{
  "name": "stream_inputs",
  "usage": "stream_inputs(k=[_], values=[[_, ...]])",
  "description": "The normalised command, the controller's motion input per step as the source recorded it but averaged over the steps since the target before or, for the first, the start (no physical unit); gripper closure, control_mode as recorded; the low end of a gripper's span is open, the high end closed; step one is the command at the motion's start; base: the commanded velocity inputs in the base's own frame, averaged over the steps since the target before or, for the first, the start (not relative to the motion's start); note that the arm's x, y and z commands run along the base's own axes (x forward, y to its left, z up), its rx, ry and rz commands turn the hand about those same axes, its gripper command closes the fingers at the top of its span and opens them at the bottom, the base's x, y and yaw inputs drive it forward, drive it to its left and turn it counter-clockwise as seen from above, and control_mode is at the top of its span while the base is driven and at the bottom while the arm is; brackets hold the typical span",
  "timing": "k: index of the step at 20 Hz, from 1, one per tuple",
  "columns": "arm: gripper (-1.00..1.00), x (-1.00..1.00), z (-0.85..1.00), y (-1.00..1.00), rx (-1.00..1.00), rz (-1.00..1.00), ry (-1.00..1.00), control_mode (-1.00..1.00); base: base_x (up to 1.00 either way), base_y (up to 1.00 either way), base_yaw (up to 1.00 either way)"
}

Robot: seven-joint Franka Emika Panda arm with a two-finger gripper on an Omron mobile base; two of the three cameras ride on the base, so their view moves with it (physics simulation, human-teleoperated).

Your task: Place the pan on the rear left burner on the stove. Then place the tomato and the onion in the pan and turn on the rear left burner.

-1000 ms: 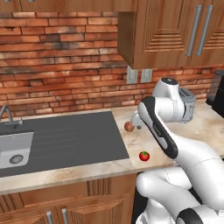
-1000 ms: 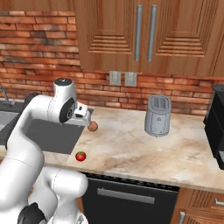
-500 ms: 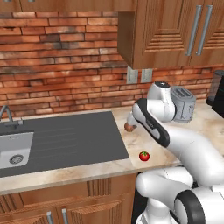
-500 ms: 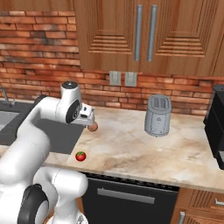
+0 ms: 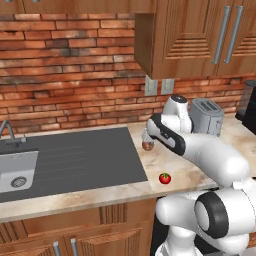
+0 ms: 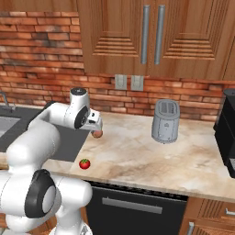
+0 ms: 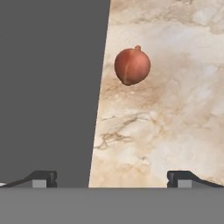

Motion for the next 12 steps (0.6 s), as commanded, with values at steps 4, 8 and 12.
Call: stream_inputs(k=[4, 8, 12], values=[[-1.0, 0.35, -0.21, 0.0, 0.0, 0.0, 0.0, -1.0, 0.0, 0.0, 0.0], [-1.0, 0.22, -0.2, 0.0, 0.0, 0.0, 0.0, -1.0, 0.0, 0.0, 0.0], [-1.0, 0.18, -0.24, 0.0, 0.0, 0.0, 0.0, -1.0, 0.0, 0.0, 0.0]])
